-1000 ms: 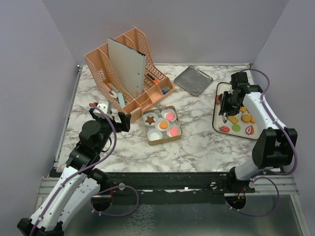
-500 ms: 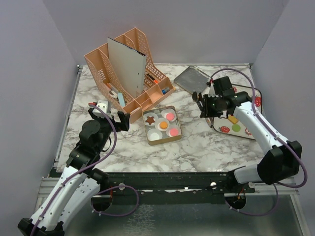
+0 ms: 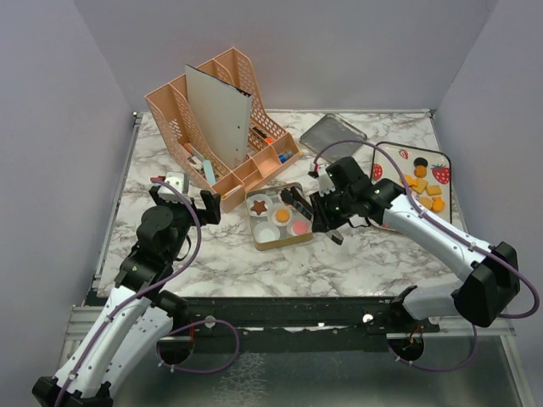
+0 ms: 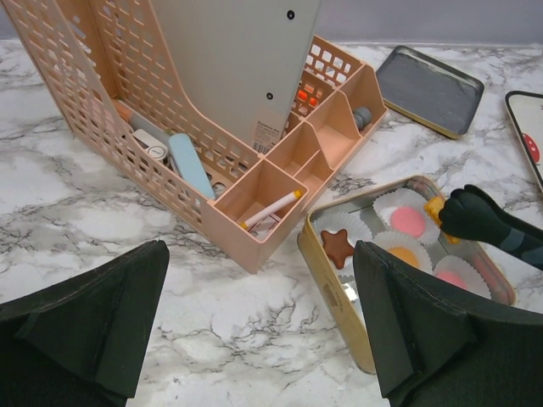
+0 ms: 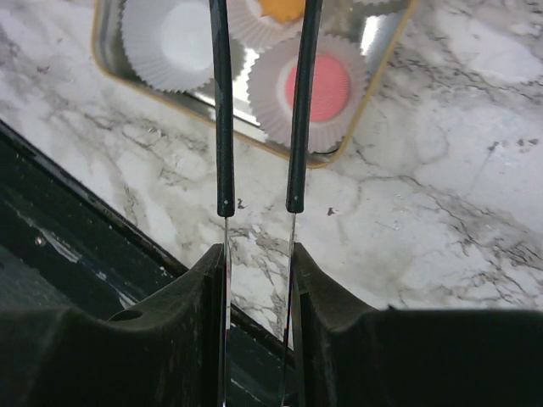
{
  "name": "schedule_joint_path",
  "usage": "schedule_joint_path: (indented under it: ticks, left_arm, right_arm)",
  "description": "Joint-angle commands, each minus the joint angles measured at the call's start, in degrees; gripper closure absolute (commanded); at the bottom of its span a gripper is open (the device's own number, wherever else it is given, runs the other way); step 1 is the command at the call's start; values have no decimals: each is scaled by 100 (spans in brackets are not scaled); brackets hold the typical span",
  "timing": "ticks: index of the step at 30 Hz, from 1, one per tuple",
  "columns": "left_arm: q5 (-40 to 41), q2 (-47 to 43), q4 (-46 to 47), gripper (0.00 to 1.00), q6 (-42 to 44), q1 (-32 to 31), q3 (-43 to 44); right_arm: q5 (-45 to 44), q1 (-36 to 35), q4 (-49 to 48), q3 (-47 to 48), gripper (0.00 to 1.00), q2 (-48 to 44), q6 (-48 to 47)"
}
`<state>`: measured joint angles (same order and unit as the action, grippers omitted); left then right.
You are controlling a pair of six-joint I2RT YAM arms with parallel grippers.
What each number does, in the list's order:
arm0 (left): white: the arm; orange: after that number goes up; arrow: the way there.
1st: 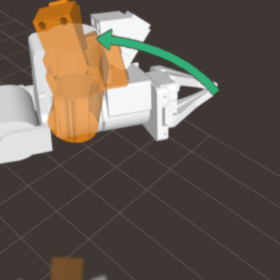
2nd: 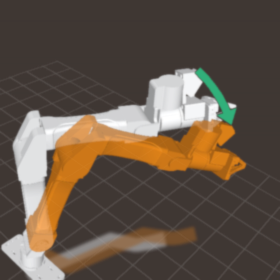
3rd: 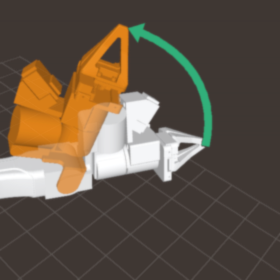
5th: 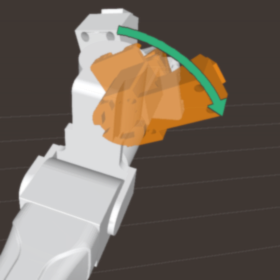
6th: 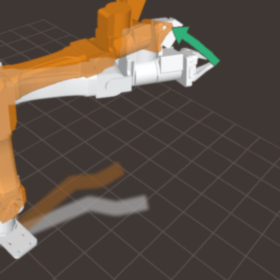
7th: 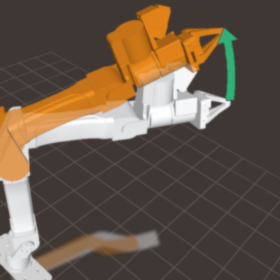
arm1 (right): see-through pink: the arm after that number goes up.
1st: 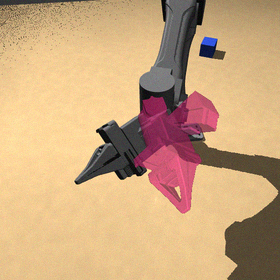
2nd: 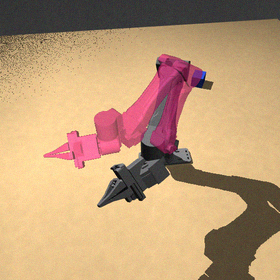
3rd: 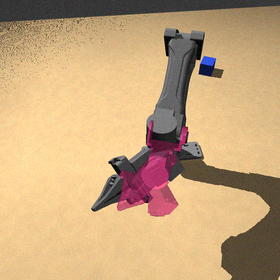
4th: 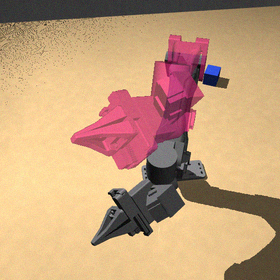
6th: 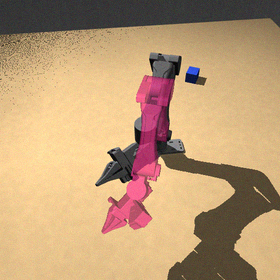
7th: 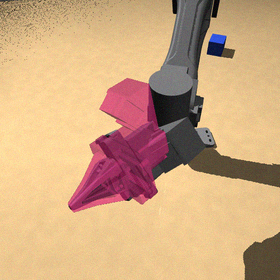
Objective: Pack the cookies
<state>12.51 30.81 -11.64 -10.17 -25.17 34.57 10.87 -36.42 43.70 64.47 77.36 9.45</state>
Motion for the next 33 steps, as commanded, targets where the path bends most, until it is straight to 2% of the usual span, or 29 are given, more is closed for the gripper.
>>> schedule_joint_path:
  ticks: [1, 10, 23, 28, 33]
  left_arm:
    - [201, 39, 112, 2, 59, 55, -69]
    - [191, 49, 135, 2, 77, 106, -99]
    - [112, 91, 179, 2, 77, 117, -116]
    - [78, 123, 189, 2, 77, 117, -120]
    - [63, 128, 199, 2, 68, 122, -121]
  right_arm:
    - [254, -367, -177, -185, 90, -157, -220]
    - [334, -968, -297, -267, 90, 145, -419]
    - [249, -1281, -317, -102, 89, 789, -572]
    - [222, -1314, -327, -77, 85, 863, -606]
    - [226, -1326, -353, -66, 74, 910, -625]
